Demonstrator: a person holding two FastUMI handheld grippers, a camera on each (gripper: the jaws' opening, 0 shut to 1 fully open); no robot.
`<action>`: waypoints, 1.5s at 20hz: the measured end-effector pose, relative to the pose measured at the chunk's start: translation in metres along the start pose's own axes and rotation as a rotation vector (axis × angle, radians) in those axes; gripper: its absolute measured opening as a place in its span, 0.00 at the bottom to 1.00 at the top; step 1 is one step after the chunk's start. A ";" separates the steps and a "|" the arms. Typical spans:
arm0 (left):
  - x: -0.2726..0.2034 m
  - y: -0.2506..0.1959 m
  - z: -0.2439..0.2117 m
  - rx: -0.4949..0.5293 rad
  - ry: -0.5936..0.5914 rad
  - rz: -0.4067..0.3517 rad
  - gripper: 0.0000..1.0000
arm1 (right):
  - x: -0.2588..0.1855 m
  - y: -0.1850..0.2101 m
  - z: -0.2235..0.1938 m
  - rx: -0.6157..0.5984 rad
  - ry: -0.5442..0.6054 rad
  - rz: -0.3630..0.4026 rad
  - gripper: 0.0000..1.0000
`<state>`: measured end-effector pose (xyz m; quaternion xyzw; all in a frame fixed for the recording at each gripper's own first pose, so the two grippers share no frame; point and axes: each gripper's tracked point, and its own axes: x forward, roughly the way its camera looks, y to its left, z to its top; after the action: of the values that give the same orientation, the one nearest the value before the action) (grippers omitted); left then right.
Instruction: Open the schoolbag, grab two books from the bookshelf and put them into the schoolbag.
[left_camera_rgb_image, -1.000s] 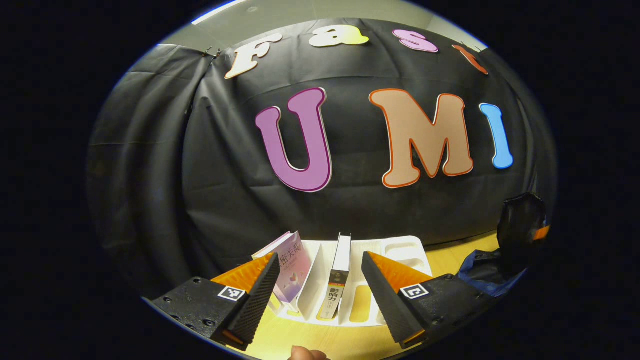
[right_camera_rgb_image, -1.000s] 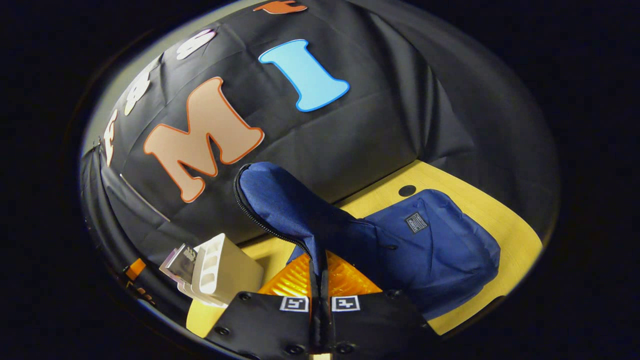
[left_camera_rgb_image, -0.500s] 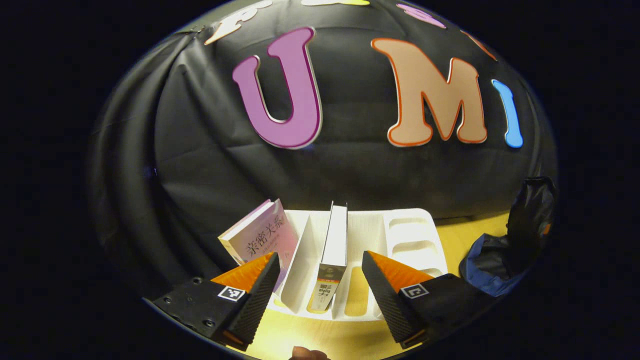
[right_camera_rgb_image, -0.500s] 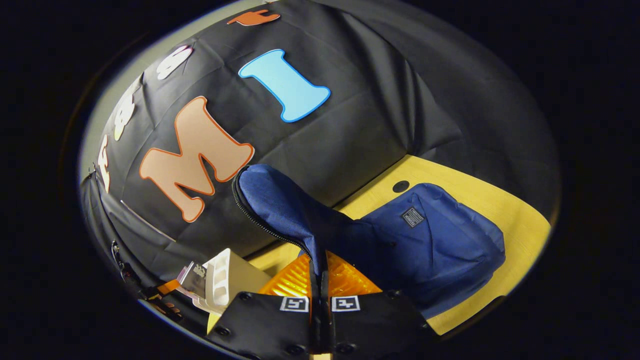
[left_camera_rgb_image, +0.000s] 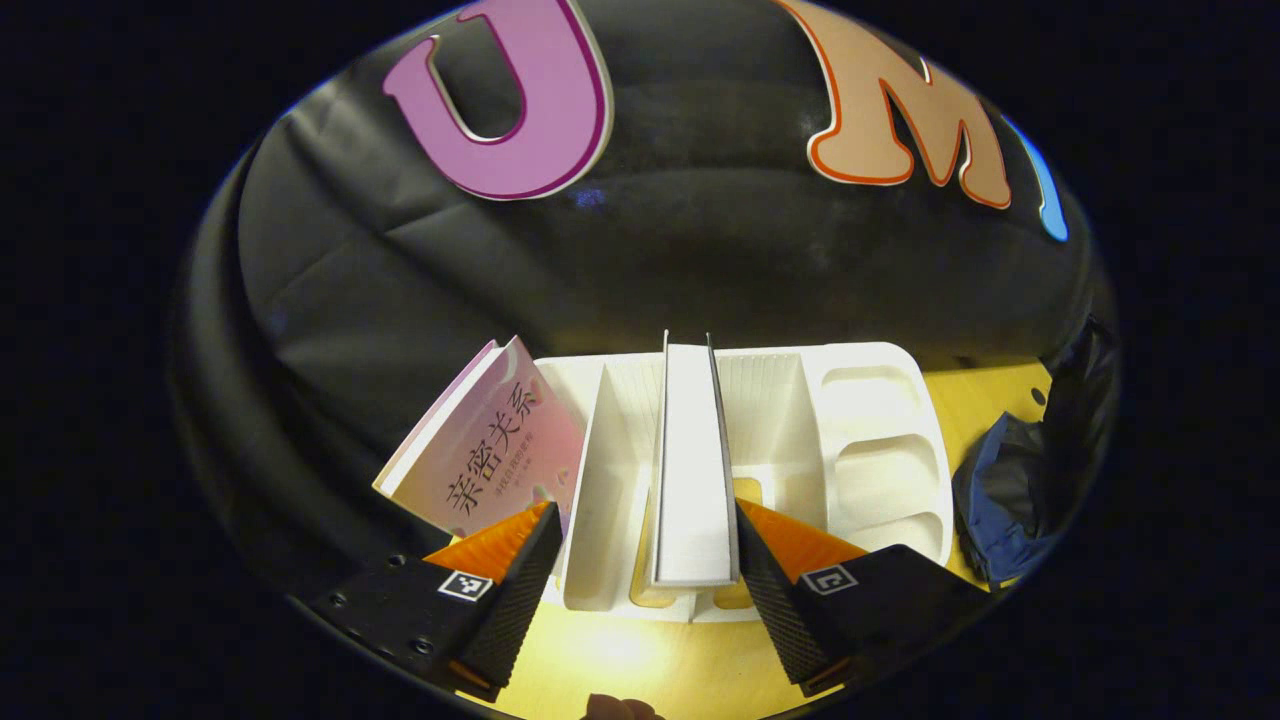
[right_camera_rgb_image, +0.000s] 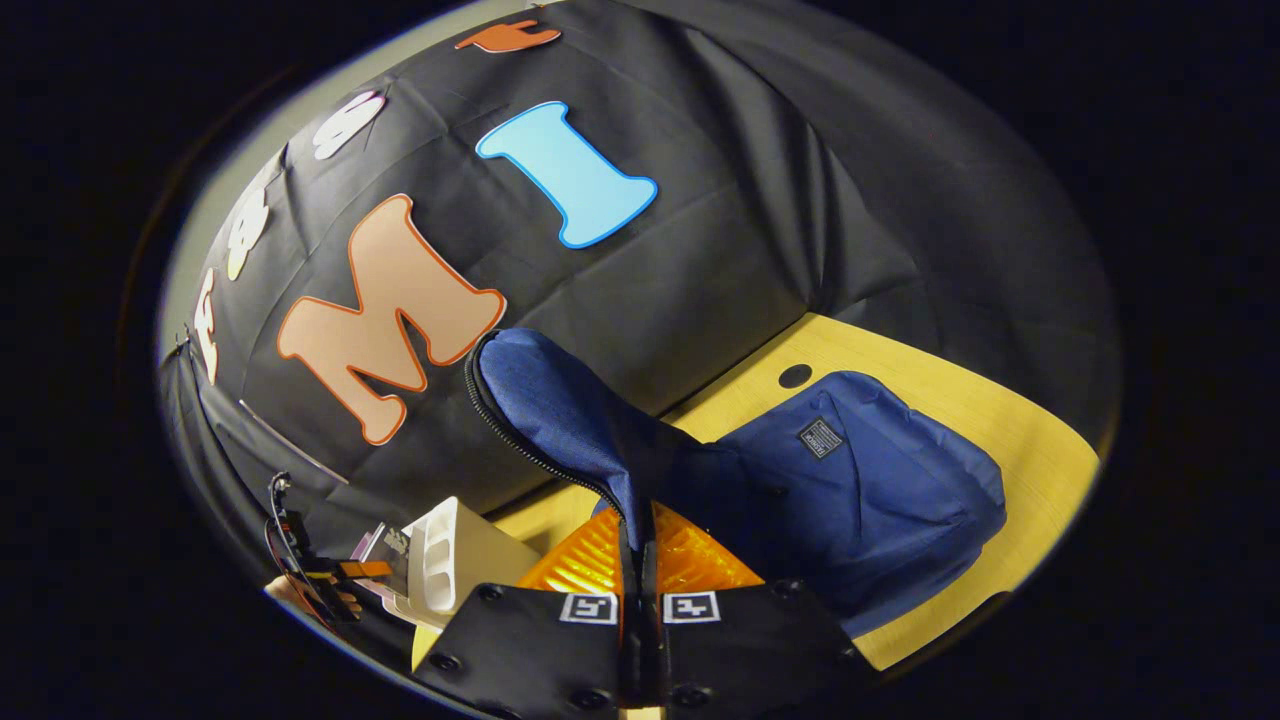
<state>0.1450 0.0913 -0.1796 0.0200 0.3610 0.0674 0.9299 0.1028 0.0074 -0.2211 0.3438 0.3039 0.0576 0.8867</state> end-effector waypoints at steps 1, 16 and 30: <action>0.003 0.000 0.000 0.021 0.034 -0.004 0.94 | 0.001 0.000 0.000 -0.001 0.000 0.000 0.02; 0.026 -0.012 -0.015 0.130 0.361 -0.089 0.39 | -0.001 -0.005 0.001 -0.001 -0.010 0.007 0.03; -0.022 0.007 -0.002 0.125 0.313 -0.162 0.32 | -0.001 -0.008 0.002 0.004 -0.011 0.010 0.02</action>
<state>0.1265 0.0951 -0.1661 0.0378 0.5053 -0.0276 0.8617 0.1021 0.0003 -0.2247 0.3474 0.2975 0.0594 0.8873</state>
